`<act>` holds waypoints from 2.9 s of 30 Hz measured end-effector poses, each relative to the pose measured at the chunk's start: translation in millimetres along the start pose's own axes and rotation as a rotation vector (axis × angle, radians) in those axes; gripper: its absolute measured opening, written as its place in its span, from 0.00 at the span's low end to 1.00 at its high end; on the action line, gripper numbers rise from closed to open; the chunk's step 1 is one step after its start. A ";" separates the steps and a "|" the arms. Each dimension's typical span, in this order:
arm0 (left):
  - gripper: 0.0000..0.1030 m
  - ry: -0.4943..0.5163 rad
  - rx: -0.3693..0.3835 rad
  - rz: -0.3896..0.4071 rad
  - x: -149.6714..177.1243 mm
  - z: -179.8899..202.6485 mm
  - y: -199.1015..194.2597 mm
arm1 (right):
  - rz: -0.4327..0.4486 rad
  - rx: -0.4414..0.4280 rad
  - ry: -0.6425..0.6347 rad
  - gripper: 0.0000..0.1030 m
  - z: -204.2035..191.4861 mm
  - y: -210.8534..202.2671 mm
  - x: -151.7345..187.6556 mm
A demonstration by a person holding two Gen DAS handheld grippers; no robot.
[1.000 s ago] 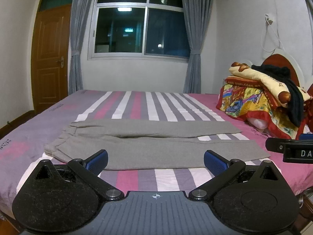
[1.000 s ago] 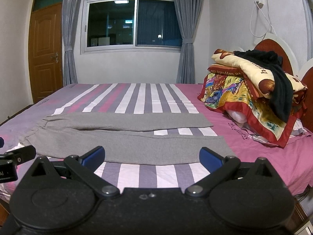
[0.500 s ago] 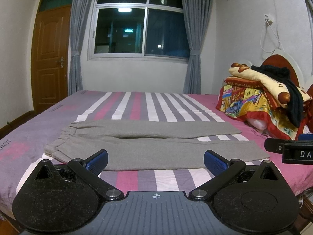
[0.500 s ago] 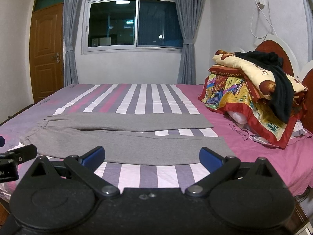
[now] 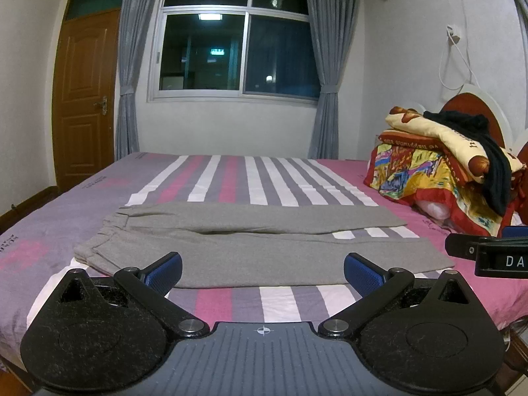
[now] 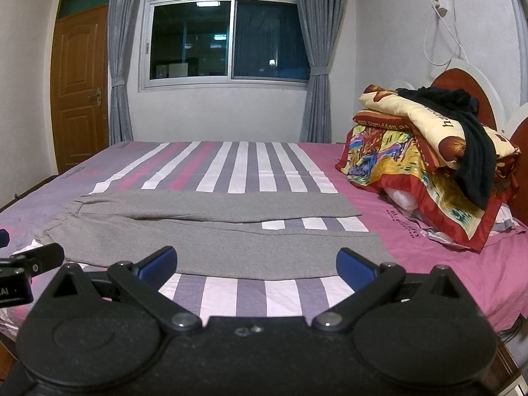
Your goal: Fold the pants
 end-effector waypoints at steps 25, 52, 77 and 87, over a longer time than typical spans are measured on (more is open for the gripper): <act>1.00 -0.046 0.029 0.006 -26.4 -63.5 84.0 | 0.058 -0.128 -0.106 1.00 -0.7 51.8 -44.1; 0.91 0.147 -0.081 -0.432 73.0 -368.1 525.3 | -0.204 -0.624 -0.234 0.44 -117.1 503.7 17.1; 0.19 0.042 0.137 -0.450 90.3 -368.0 556.9 | -0.310 -0.763 -0.473 0.06 -131.0 541.4 49.4; 0.18 0.014 0.203 -0.156 -18.6 -356.2 426.5 | -0.015 -0.739 -0.565 0.06 -102.5 369.1 -45.7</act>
Point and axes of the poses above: each gripper's, at about its wrist camera, not at the fingertips, and y roughly the way its jaws point, z to its right, x to its underside, the point moved 10 cm from there along y, roughly the way its jaws point, and after that the axes turned 12 degrees about z, right-handed, at the moved point
